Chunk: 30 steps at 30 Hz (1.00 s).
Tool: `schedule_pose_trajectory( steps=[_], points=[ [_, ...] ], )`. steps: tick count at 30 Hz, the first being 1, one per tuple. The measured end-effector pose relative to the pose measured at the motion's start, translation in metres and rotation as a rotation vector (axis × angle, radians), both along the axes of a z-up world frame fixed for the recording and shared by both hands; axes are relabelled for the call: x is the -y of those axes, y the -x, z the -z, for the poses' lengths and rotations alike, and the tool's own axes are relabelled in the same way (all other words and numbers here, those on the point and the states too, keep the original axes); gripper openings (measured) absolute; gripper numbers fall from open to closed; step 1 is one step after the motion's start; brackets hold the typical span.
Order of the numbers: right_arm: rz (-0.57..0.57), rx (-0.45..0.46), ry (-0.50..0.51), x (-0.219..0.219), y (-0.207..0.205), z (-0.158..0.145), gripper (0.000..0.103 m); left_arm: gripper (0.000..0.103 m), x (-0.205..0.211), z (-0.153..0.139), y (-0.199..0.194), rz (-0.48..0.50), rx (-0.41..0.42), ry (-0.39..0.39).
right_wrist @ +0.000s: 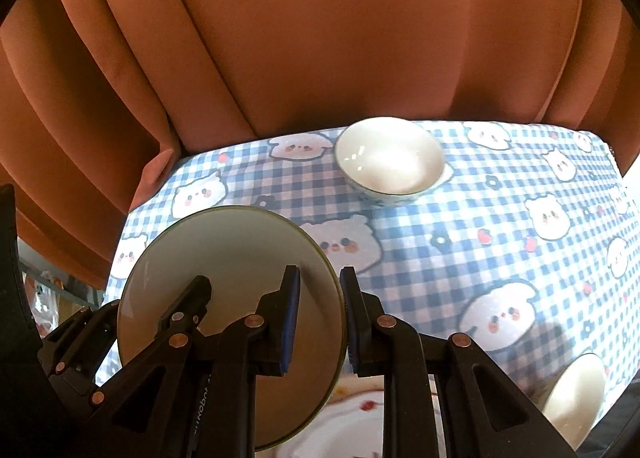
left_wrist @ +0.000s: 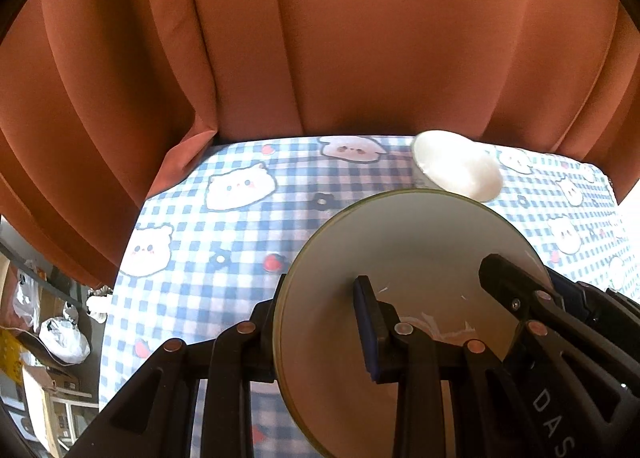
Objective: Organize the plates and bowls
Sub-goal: 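Lift the green-patterned bowl with both grippers and carry it toward the plate stack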
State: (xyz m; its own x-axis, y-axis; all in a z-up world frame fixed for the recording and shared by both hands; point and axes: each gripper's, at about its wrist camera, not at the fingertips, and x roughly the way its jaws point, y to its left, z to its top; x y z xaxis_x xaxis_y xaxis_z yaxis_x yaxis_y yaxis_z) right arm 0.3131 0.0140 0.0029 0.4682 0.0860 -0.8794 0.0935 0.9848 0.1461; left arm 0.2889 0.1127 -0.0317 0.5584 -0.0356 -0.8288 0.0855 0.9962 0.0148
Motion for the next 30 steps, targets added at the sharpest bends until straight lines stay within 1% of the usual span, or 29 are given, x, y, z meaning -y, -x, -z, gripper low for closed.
schedule_pose_trajectory(
  steps=[8, 16, 24, 30],
  points=[
    [-0.042, 0.007, 0.004, 0.046, 0.034, -0.012, 0.024, 0.029, 0.049, -0.01, 0.038, -0.041, -0.001, 0.019],
    [-0.088, 0.008, 0.007, 0.099, 0.066, -0.02, 0.024, 0.029, 0.094, -0.016, 0.065, -0.079, 0.002, 0.028],
    [-0.106, 0.036, -0.011, 0.146, 0.093, -0.032, 0.024, 0.029, 0.14, -0.032, 0.092, -0.088, 0.038, 0.019],
    [-0.107, 0.064, -0.022, 0.179, 0.111, -0.04, 0.024, 0.029, 0.171, -0.039, 0.107, -0.078, 0.059, 0.006]
  ],
)
